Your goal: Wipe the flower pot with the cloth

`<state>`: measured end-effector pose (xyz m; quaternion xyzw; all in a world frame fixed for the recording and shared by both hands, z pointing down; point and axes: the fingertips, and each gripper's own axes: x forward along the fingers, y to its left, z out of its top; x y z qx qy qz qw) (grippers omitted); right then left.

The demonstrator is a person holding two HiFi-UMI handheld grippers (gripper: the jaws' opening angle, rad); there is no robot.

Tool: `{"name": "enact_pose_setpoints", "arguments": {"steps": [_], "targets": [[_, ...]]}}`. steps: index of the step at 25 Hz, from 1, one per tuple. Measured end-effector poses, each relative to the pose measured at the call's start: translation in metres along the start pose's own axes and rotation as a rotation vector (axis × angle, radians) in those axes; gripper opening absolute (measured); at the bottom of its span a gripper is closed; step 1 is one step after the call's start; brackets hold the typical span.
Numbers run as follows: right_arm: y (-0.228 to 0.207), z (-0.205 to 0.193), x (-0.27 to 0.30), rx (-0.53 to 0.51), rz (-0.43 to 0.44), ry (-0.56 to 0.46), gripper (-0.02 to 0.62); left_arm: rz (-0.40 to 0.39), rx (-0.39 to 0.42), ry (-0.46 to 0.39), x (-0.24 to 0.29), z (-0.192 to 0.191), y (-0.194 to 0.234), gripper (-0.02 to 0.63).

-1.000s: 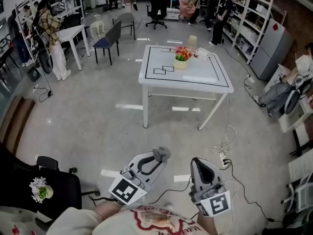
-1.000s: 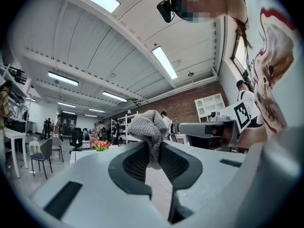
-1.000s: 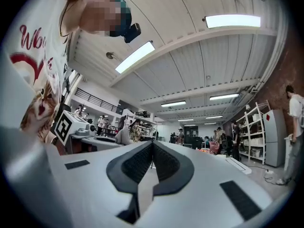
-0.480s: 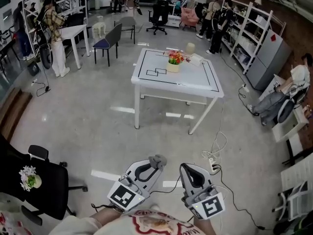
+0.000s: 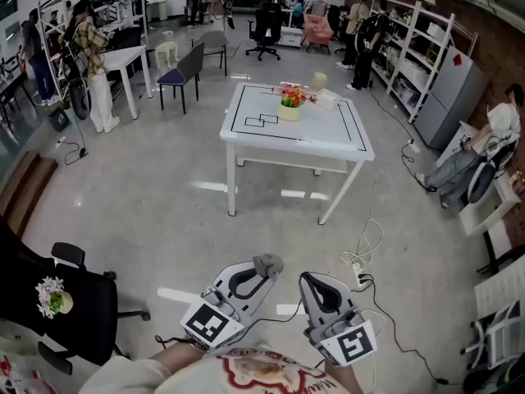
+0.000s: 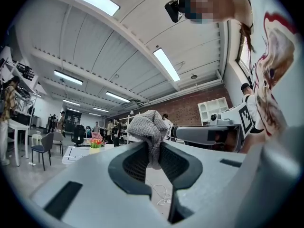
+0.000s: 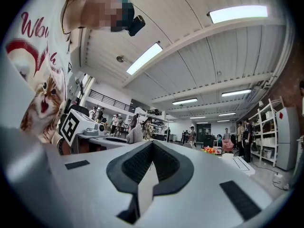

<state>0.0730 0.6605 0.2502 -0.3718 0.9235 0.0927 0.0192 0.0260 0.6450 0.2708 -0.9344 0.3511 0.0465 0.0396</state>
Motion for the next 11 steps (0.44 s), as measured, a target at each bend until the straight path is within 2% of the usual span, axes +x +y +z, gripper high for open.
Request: {"name": "enact_pose_setpoints", "arguments": {"steps": [11], "targets": [[0.0021,0.0009,-0.0067,0.025,0.027,-0.017,-0.002,0.025,0.004,-0.008,0.0018,-0.0013,-0.0091,0.043]]}}
